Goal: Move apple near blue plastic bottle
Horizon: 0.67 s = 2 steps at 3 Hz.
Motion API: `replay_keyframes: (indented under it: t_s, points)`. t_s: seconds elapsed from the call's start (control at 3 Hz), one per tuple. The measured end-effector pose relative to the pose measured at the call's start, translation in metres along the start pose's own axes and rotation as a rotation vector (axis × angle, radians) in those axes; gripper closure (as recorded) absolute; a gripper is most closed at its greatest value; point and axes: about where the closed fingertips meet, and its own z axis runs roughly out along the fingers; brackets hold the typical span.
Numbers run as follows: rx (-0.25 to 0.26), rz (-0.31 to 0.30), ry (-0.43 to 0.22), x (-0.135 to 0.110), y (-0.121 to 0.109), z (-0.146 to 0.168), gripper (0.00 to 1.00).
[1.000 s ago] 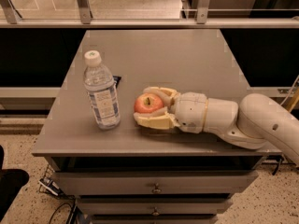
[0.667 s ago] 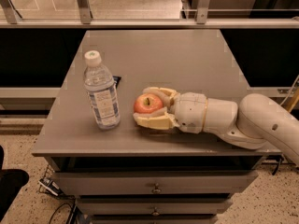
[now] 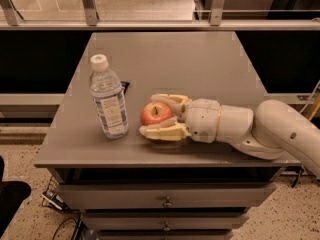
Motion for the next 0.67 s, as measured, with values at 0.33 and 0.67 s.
replay_keyframes:
  t_s: [0.33,0.67]
  points:
    - [-0.003,-0.001,0.0,-0.0006,0.001,0.0015,0.0]
    - [-0.004,-0.001,0.0,-0.0007,0.0011,0.0016,0.0]
